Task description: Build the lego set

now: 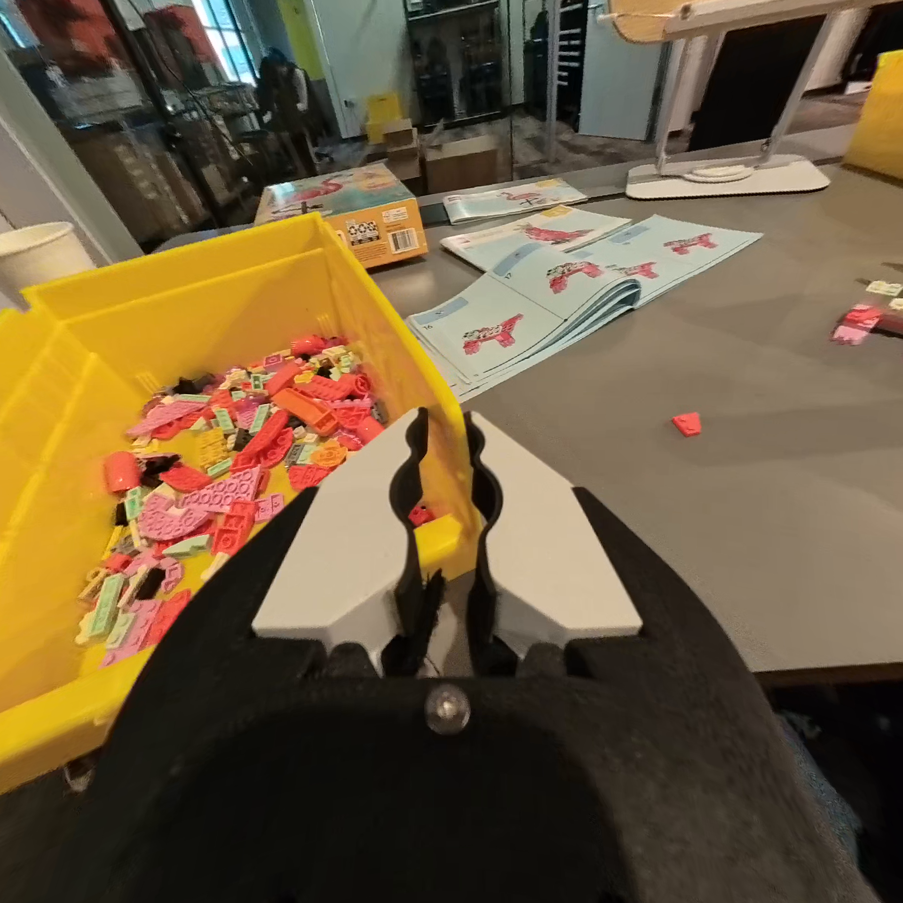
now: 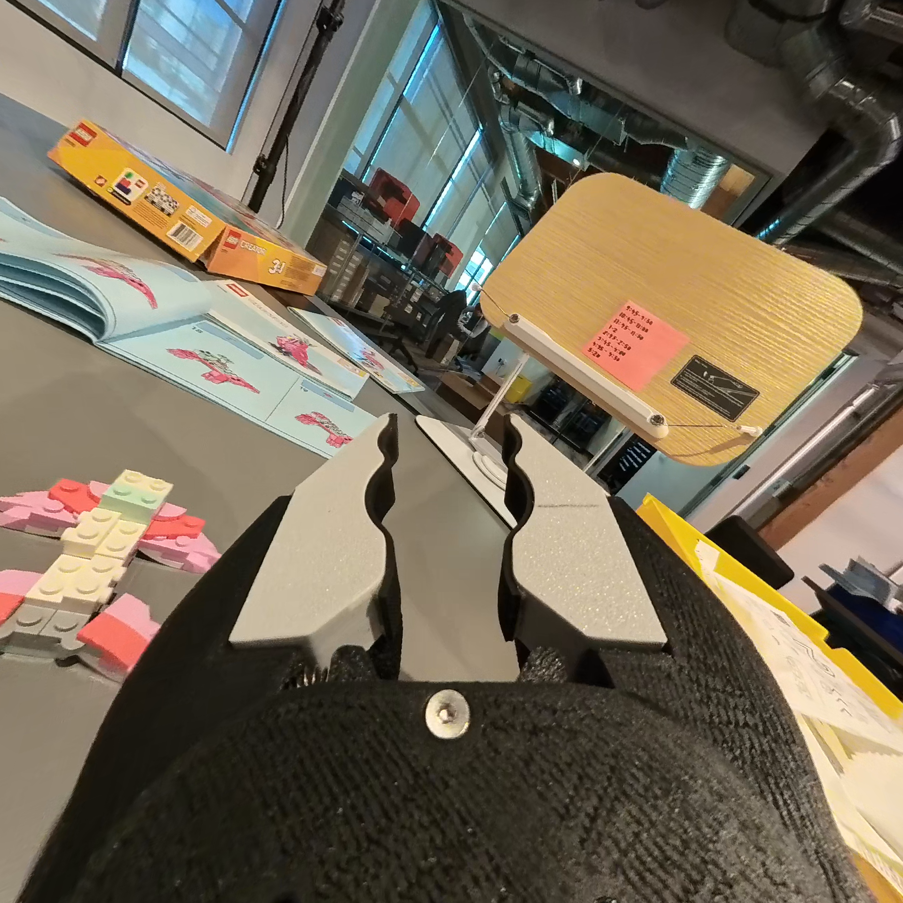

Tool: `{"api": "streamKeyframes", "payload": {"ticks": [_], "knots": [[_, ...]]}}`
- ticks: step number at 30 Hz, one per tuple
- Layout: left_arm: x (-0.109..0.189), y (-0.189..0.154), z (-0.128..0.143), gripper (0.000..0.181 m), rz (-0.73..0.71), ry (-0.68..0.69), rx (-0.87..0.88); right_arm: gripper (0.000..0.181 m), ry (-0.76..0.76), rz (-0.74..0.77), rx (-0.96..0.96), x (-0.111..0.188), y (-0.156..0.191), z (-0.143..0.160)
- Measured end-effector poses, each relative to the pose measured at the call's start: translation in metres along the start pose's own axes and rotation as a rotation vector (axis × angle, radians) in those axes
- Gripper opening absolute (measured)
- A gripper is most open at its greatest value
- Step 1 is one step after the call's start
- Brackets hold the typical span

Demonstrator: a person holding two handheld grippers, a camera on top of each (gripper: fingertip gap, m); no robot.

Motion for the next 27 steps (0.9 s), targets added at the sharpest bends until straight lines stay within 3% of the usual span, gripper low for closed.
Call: {"api": "streamKeyframes", "payload": {"ticks": [4, 13, 17, 19, 22, 25, 27], "knots": [[0.009, -0.008, 0.001, 0.008, -0.044, -0.018, 0.076, 0.041, -0.009, 0.001, -0.002, 0.004, 0.002, -0.004], [0.017, -0.056, -0.004, 0.014, 0.116, -0.069, 0.142, 0.041, -0.002, 0.005, -0.005, 0.006, 0.003, -0.004], [0.032, -0.058, -0.032, 0.043, 0.206, -0.232, 0.122, 0.041, -0.002, 0.011, -0.013, 0.007, 0.001, -0.004], [0.042, -0.036, -0.049, 0.052, 0.098, -0.311, 0.016, 0.041, -0.005, 0.013, -0.015, 0.008, 0.001, -0.005], [0.058, 0.024, -0.069, 0.054, -0.190, -0.350, -0.168, 0.041, -0.008, 0.010, -0.016, 0.008, 0.001, -0.005], [0.058, 0.089, -0.062, 0.069, -0.375, -0.181, -0.163, 0.041, -0.014, 0.005, -0.017, 0.007, 0.002, -0.006], [0.046, 0.109, -0.047, 0.088, -0.295, -0.052, -0.016, 0.041, -0.015, 0.004, -0.019, 0.007, 0.002, -0.006]]}}
Point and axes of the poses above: each gripper's, where its closed fingertips meet, x back along the fingers, z out of its underside, y = z × x across the jaws, the point moved 4 cm from there along x, back along the fingers, and after that the axes turned 2 degrees about -y, right-handed, at the moved point
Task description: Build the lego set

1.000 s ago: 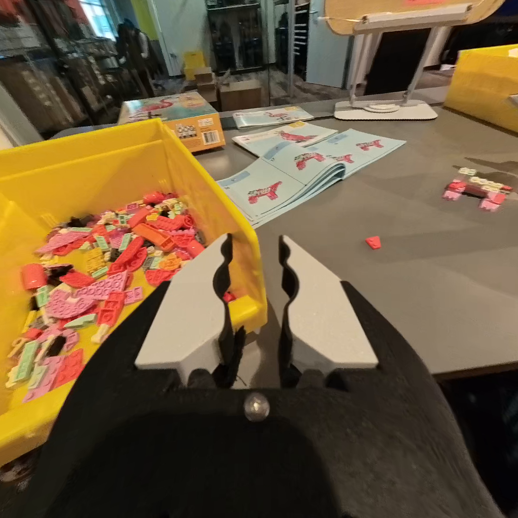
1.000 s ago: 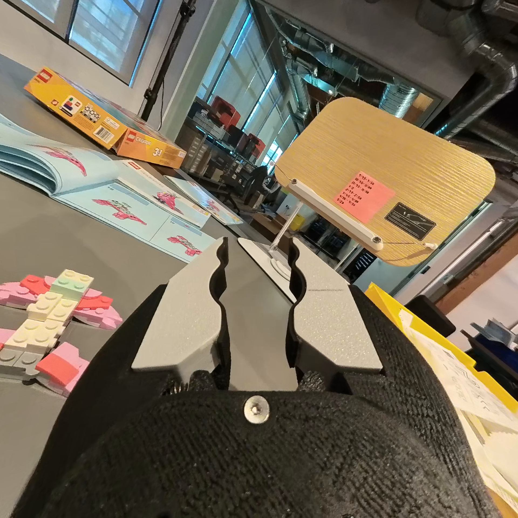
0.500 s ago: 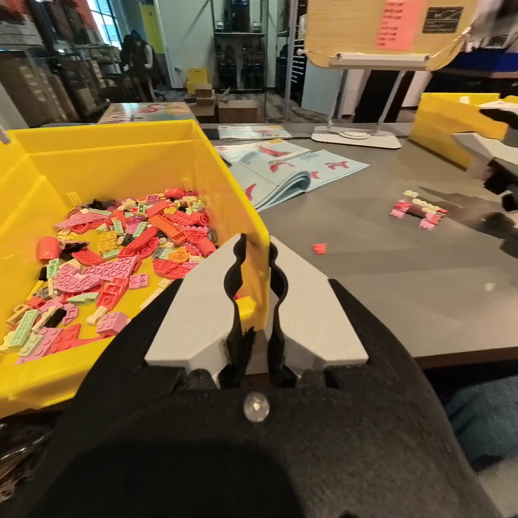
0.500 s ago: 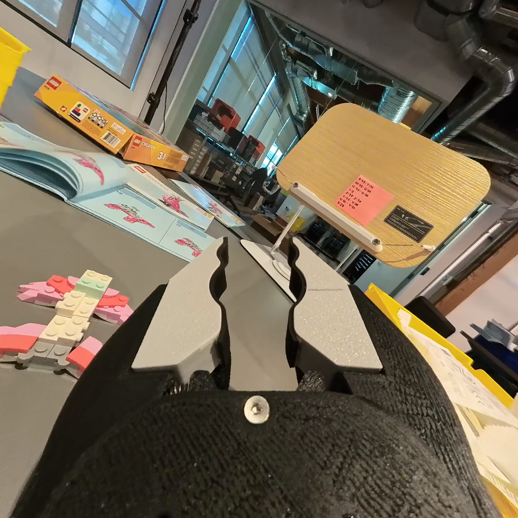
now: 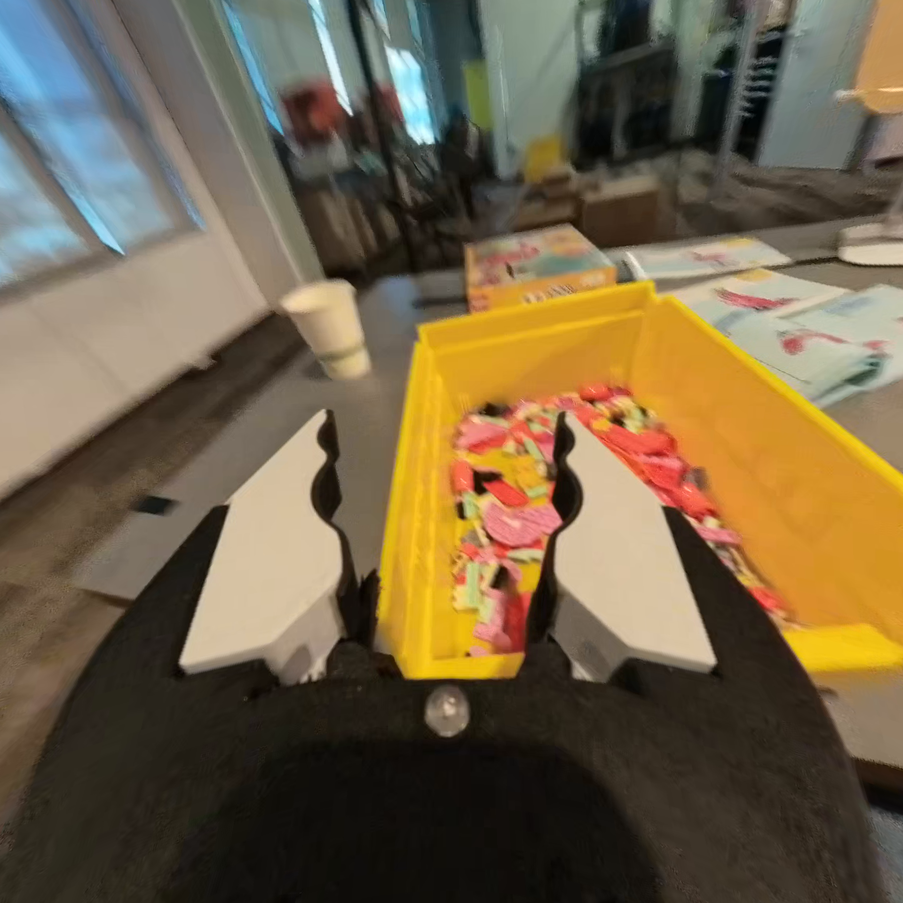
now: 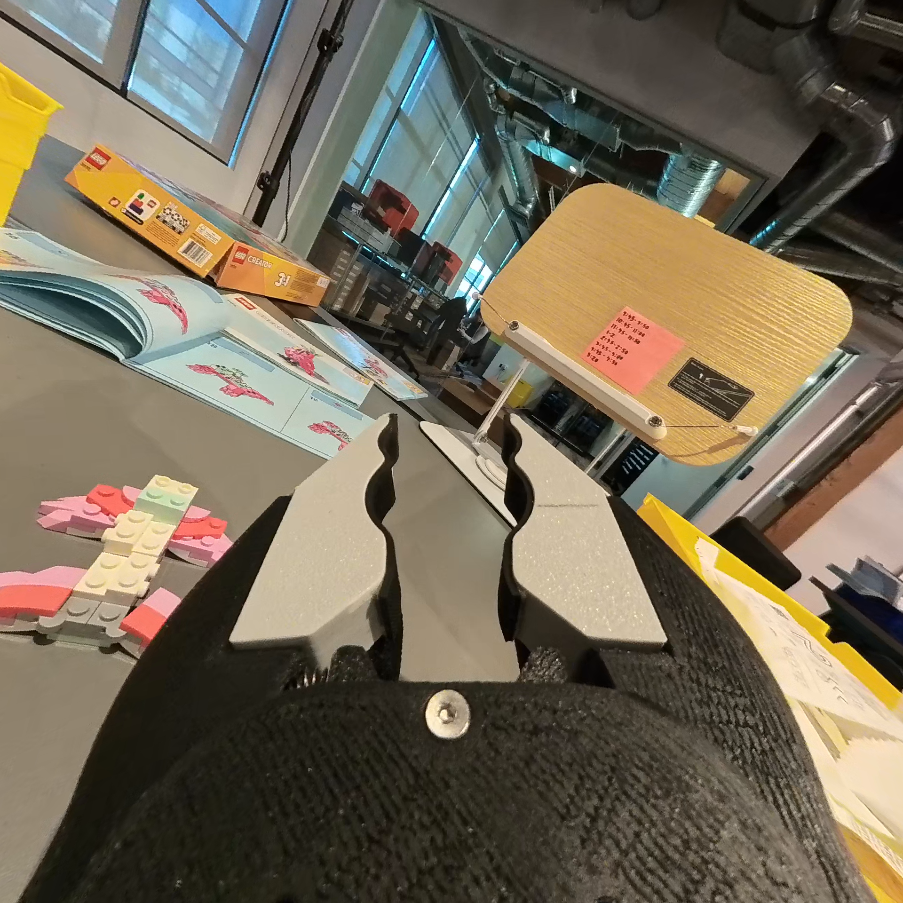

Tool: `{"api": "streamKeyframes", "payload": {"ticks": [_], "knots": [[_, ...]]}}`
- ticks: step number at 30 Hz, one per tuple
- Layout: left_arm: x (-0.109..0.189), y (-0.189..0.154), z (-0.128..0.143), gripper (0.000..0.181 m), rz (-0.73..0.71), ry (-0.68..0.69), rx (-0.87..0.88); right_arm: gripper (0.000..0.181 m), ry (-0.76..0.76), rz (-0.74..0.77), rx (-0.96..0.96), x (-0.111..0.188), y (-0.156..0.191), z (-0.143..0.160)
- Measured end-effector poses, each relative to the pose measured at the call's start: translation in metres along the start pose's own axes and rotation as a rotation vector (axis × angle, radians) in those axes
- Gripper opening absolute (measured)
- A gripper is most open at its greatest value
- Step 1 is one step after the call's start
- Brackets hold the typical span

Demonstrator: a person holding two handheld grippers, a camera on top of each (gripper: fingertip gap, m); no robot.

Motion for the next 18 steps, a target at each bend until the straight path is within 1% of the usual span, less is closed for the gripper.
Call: {"api": "streamKeyframes", "payload": {"ticks": [1, 2, 5, 7, 8, 9, 11, 16, 18], "knots": [[-0.007, 0.003, 0.008, 0.090, 0.059, 0.060, 0.040, 0.041, 0.000, 0.000, -0.002, 0.000, 0.000, 0.000], [-0.014, 0.009, 0.017, 0.091, 0.074, 0.132, 0.033, 0.041, 0.000, -0.001, -0.004, 0.000, 0.000, 0.000], [-0.029, 0.026, 0.049, 0.088, 0.042, 0.388, -0.072, 0.041, 0.001, -0.004, -0.009, -0.001, 0.000, 0.001], [-0.033, 0.031, 0.064, 0.081, 0.054, 0.495, -0.060, 0.041, -0.001, -0.003, -0.010, 0.000, -0.001, 0.001], [-0.035, 0.034, 0.069, 0.072, 0.053, 0.526, -0.046, 0.041, 0.000, -0.003, -0.011, 0.000, -0.001, 0.001], [-0.036, 0.037, 0.072, 0.060, 0.042, 0.539, -0.036, 0.041, 0.000, -0.003, -0.013, 0.000, -0.001, 0.001], [-0.038, 0.040, 0.073, 0.048, 0.026, 0.519, 0.012, 0.041, 0.000, -0.005, -0.016, 0.000, -0.001, 0.001], [-0.038, 0.032, 0.076, 0.009, 0.113, 0.467, 0.175, 0.041, 0.000, -0.012, -0.020, 0.000, 0.000, 0.002], [-0.037, 0.035, 0.077, 0.005, 0.121, 0.440, 0.250, 0.041, -0.001, -0.014, -0.022, 0.000, 0.000, 0.002]]}}
Point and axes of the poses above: each gripper's, where its closed fingertips meet, x back along the fingers, z out of its underside, y = z × x across the jaws, the point moved 4 cm from there along x, back along the fingers, and after that the axes turned 2 degrees about -y, right-handed, at the moved point
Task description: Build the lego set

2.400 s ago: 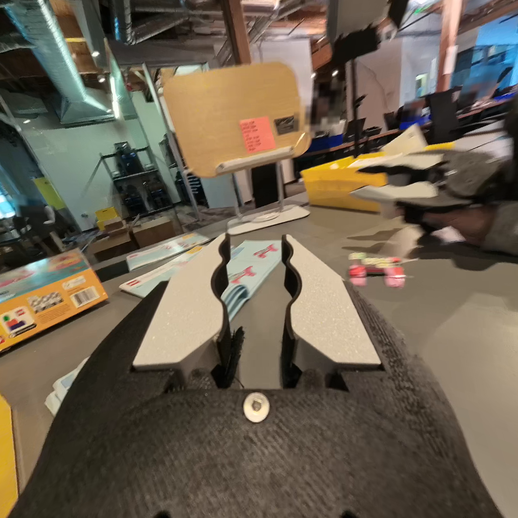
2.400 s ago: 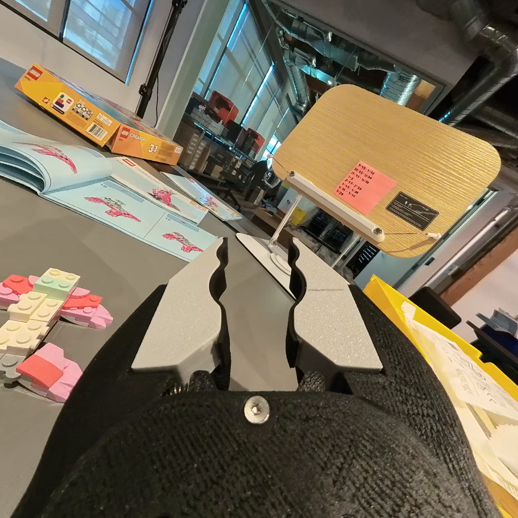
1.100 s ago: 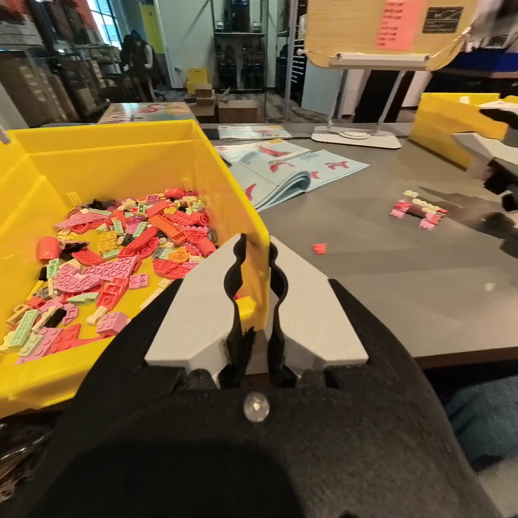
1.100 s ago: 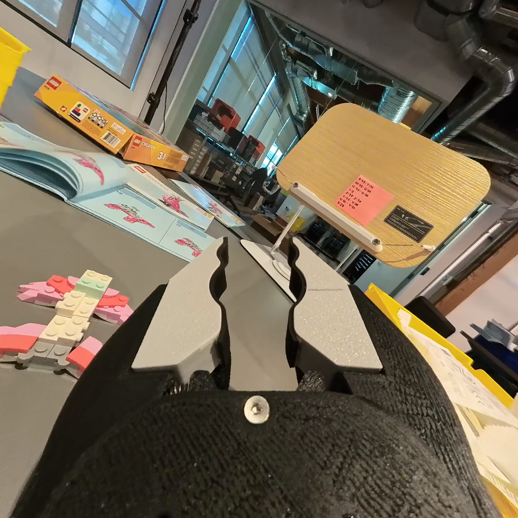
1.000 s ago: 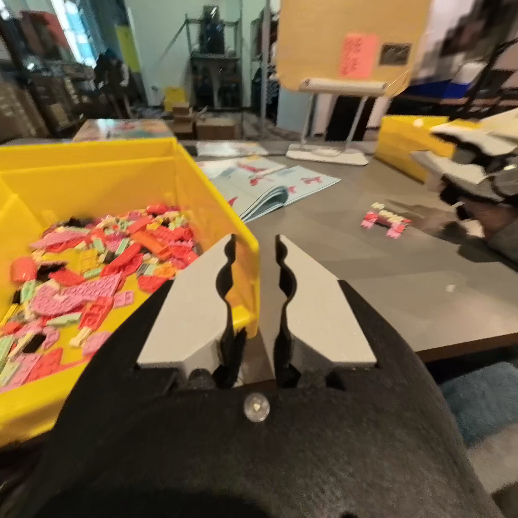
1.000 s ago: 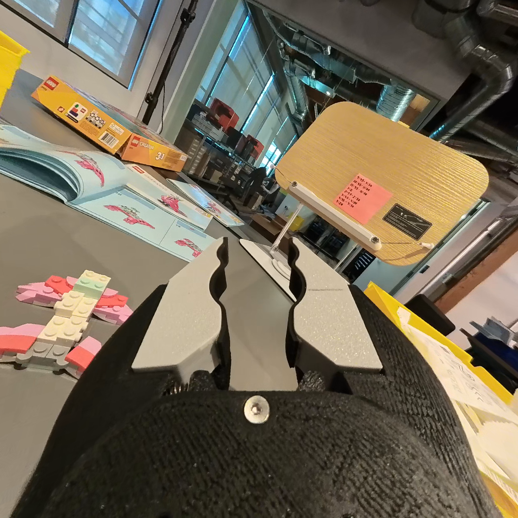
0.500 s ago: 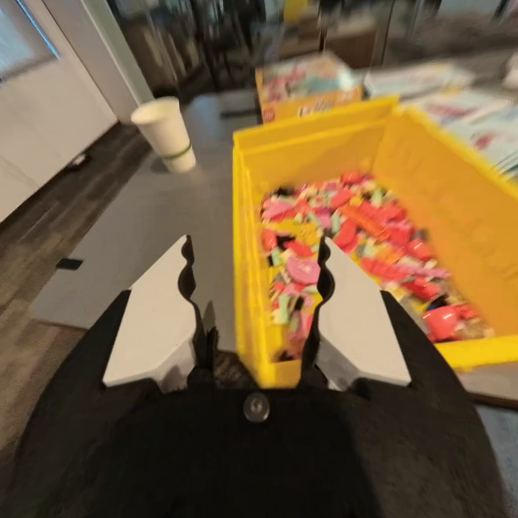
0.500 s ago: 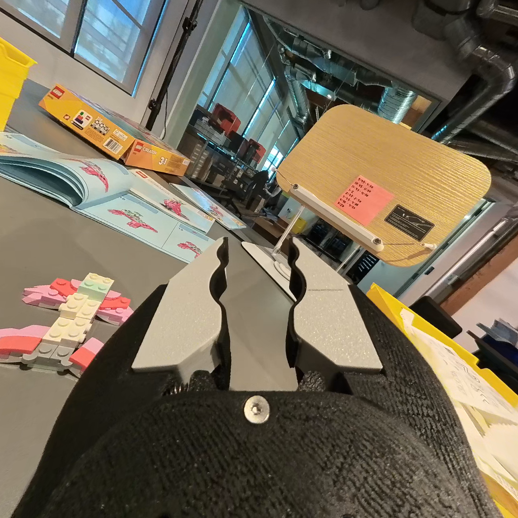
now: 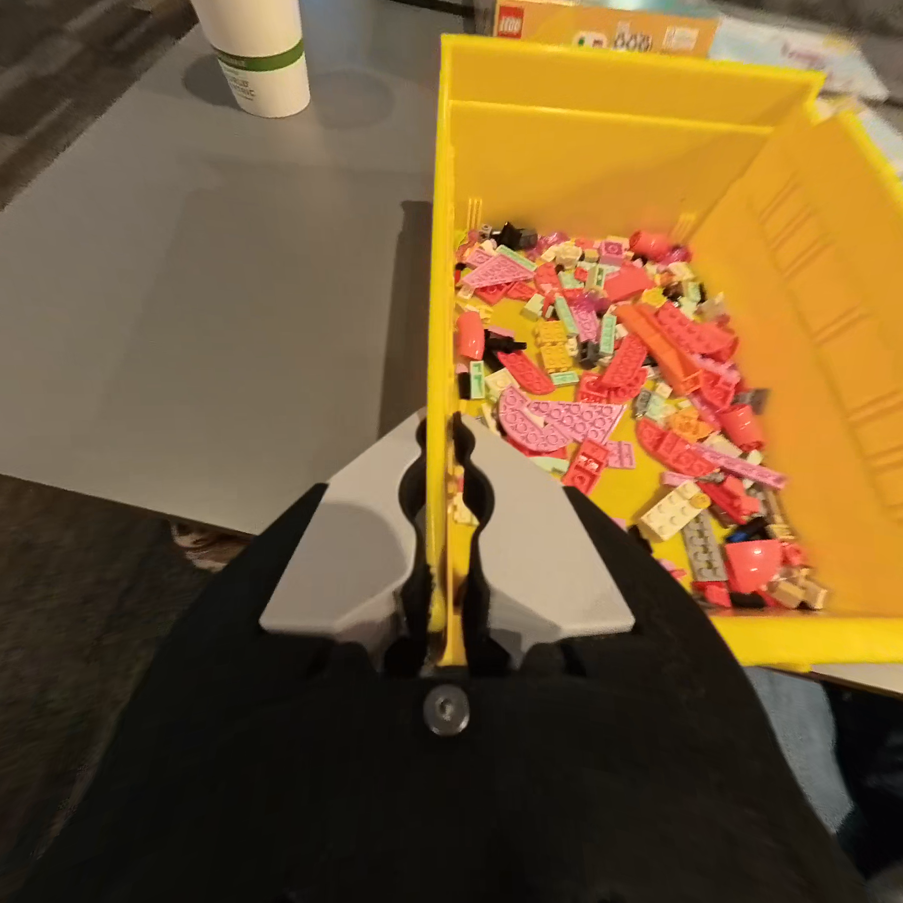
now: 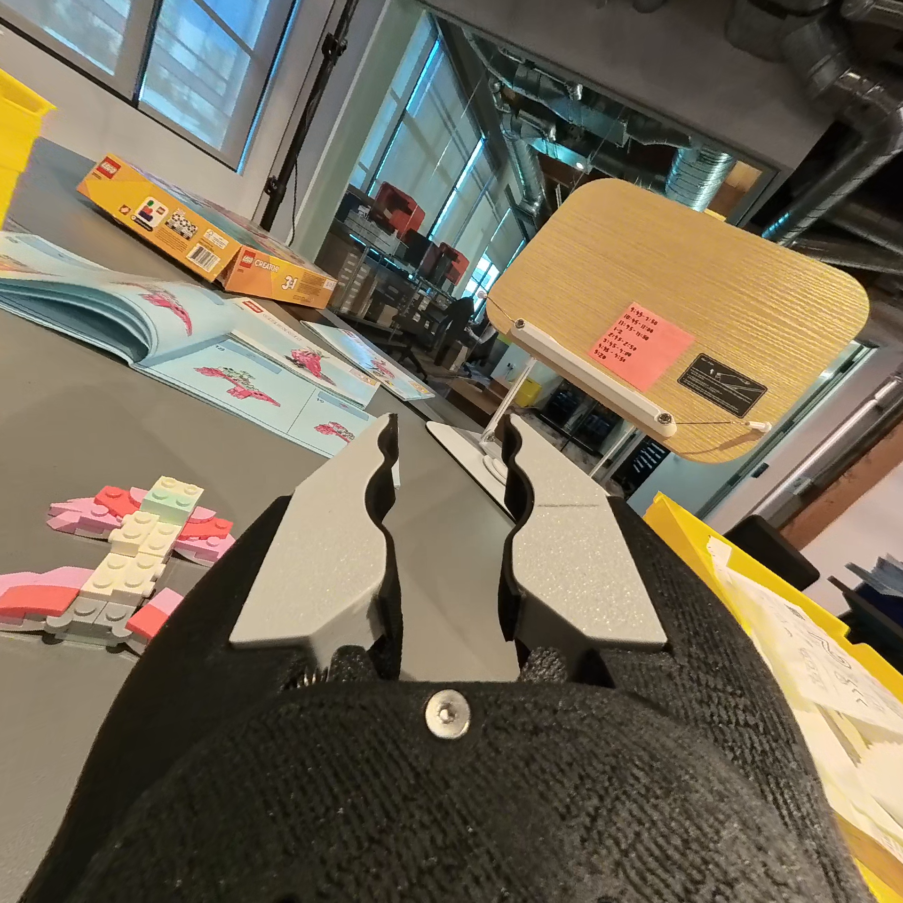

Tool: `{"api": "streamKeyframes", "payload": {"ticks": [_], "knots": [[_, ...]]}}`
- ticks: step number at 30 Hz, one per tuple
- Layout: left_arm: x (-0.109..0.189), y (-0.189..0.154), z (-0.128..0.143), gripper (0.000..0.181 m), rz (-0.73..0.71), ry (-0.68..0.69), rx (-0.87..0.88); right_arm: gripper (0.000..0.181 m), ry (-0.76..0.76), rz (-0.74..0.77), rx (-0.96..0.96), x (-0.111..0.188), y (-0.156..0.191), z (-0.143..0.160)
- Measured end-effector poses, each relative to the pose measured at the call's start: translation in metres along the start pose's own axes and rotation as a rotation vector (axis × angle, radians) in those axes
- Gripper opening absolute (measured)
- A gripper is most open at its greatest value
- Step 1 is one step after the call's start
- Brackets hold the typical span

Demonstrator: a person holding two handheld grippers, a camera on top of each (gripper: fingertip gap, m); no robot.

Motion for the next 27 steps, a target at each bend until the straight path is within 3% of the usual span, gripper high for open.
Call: {"api": "streamKeyframes", "payload": {"ticks": [8, 14, 18, 22, 27], "knots": [[0.016, 0.019, 0.008, 0.004, -0.112, -0.077, 0.108, 0.041, 0.001, -0.008, -0.003, 0.000, 0.001, 0.000], [0.029, 0.015, 0.017, 0.007, -0.152, -0.087, 0.104, 0.041, 0.003, -0.009, 0.005, 0.000, 0.002, 0.000], [0.037, -0.002, 0.015, 0.045, -0.042, -0.077, 0.101, 0.040, 0.032, 0.035, 0.018, -0.001, -0.003, -0.004], [0.054, -0.001, 0.002, 0.063, -0.046, -0.134, 0.100, 0.030, 0.064, 0.011, -0.151, -0.012, 0.006, -0.031], [0.070, 0.000, -0.023, 0.069, -0.072, -0.253, 0.084, 0.024, 0.140, -0.268, -0.497, -0.058, 0.070, -0.077]]}}
Point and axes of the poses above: each gripper's, where its closed fingertips meet, x back along the fingers, z out of its underside, y = z × x across the jaws, the point moved 4 cm from there along x, back along the fingers, and after that the axes turned 2 degrees about -y, right-handed, at the moved point
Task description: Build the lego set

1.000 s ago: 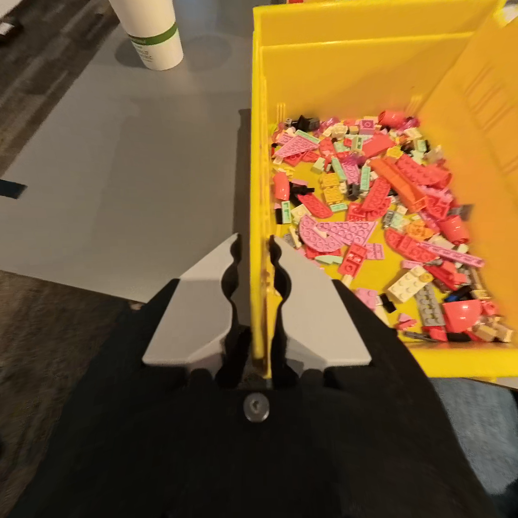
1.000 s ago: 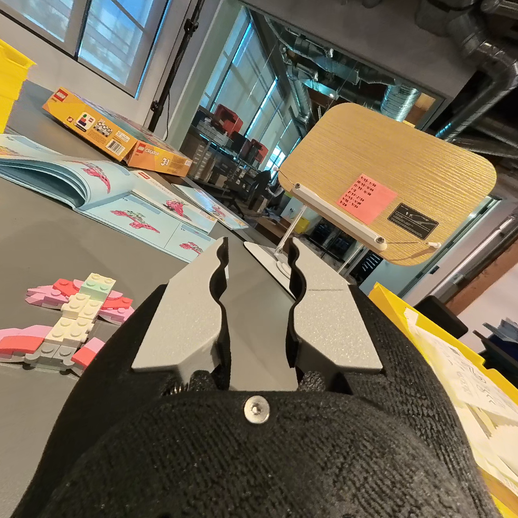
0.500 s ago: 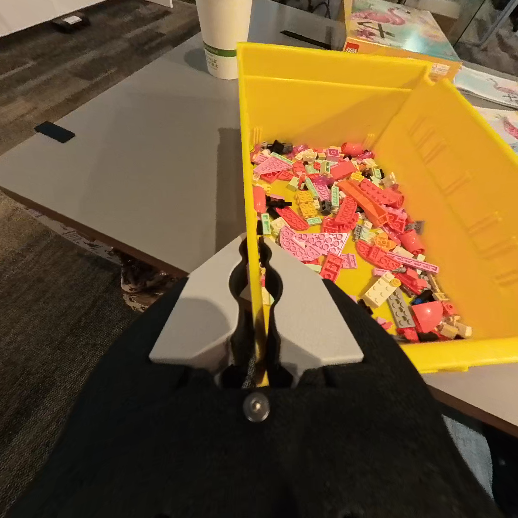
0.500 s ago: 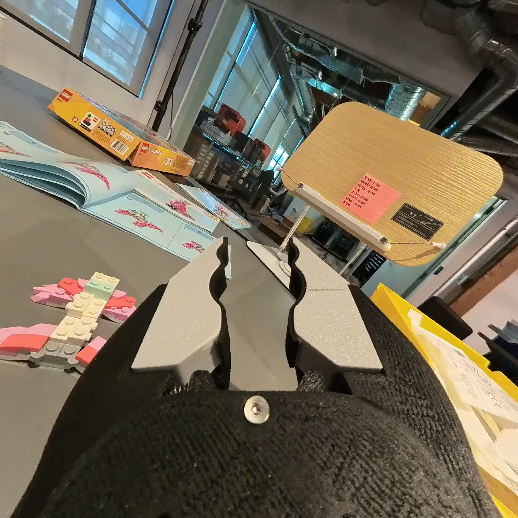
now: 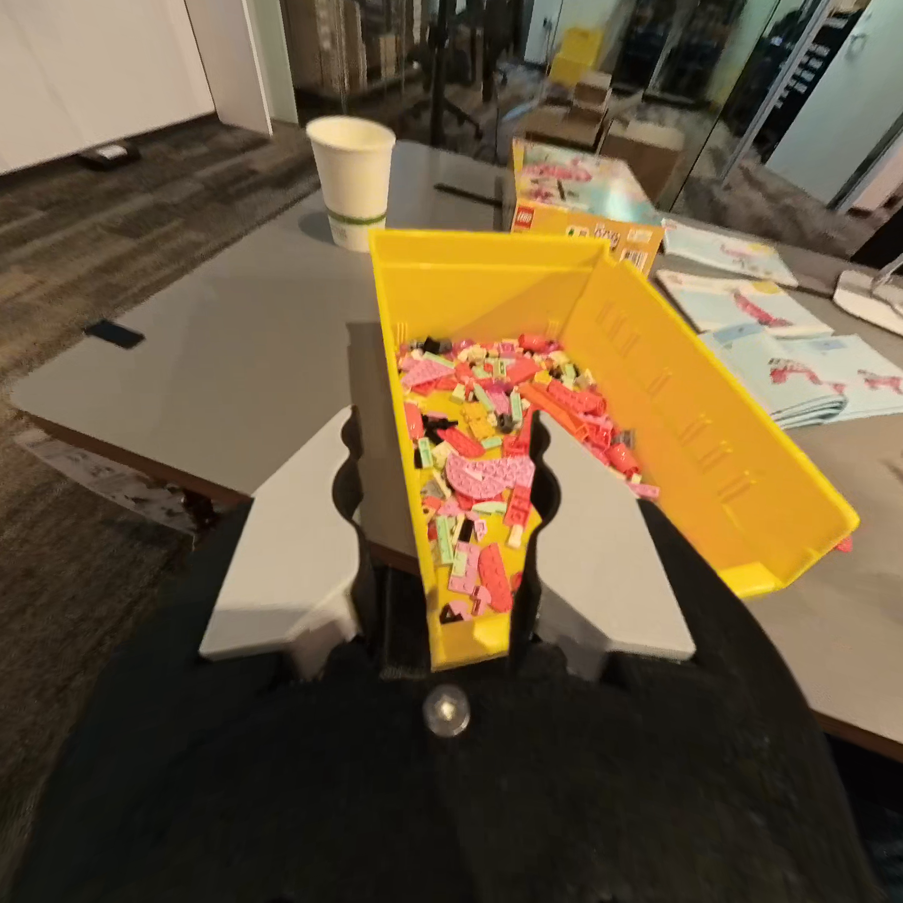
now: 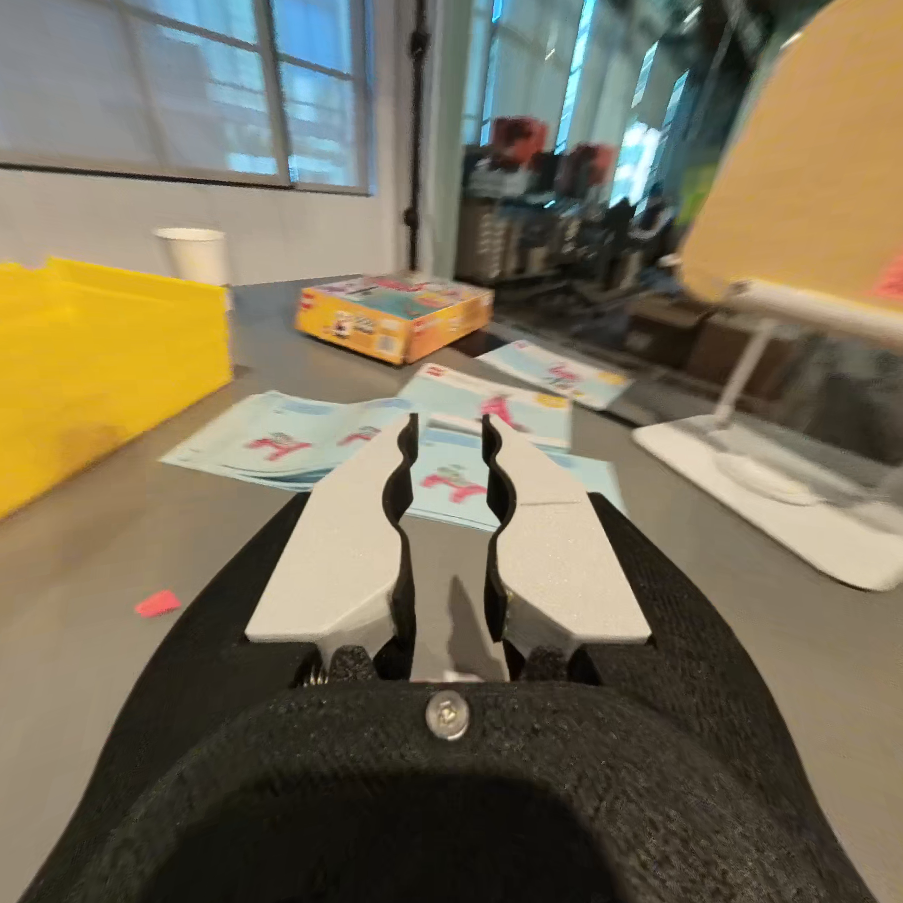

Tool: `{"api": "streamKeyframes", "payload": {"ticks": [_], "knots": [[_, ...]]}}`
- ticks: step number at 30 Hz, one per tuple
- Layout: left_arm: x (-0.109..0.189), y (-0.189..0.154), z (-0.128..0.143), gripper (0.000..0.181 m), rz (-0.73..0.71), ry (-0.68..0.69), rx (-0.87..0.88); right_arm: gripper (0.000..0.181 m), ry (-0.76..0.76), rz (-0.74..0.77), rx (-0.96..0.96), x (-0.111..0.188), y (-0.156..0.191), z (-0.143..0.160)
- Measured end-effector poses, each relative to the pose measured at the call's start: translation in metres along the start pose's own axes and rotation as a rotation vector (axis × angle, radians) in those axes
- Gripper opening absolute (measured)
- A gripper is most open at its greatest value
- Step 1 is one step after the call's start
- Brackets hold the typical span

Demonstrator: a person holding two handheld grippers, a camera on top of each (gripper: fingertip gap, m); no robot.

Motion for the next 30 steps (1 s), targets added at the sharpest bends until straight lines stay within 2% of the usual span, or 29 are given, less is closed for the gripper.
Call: {"api": "streamKeyframes", "payload": {"ticks": [2, 5, 8, 10, 14, 20, 30], "knots": [[0.003, -0.006, -0.011, 0.069, 0.016, -0.054, -0.015, 0.021, 0.082, -0.049, -0.009, -0.030, 0.022, 0.006], [0.006, -0.013, -0.023, 0.068, 0.034, -0.119, -0.062, 0.016, 0.279, -0.064, 0.025, -0.068, 0.041, 0.037], [0.007, -0.014, -0.030, 0.066, 0.036, -0.158, -0.121, 0.013, 0.425, -0.067, -0.033, -0.092, 0.048, 0.069], [0.005, -0.012, -0.034, 0.065, 0.038, -0.180, -0.148, 0.013, 0.449, -0.034, -0.069, -0.102, 0.044, 0.080], [-0.007, -0.006, -0.041, 0.063, 0.047, -0.187, -0.171, 0.007, 0.519, -0.058, -0.127, -0.114, 0.048, 0.090], [-0.031, -0.005, -0.045, 0.061, 0.099, -0.170, -0.189, 0.005, 0.641, -0.101, -0.039, -0.120, 0.066, 0.105], [-0.047, -0.004, -0.044, 0.060, 0.085, -0.157, -0.236, 0.001, 0.655, -0.074, 0.038, -0.120, 0.073, 0.107]]}}
Point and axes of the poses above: each gripper's, where its closed fingertips meet, x back along the fingers, z out of its underside, y = z × x across the jaws, the point moved 4 cm from there along x, back along the fingers, and after that the axes turned 2 degrees about -y, right-handed, at the moved point
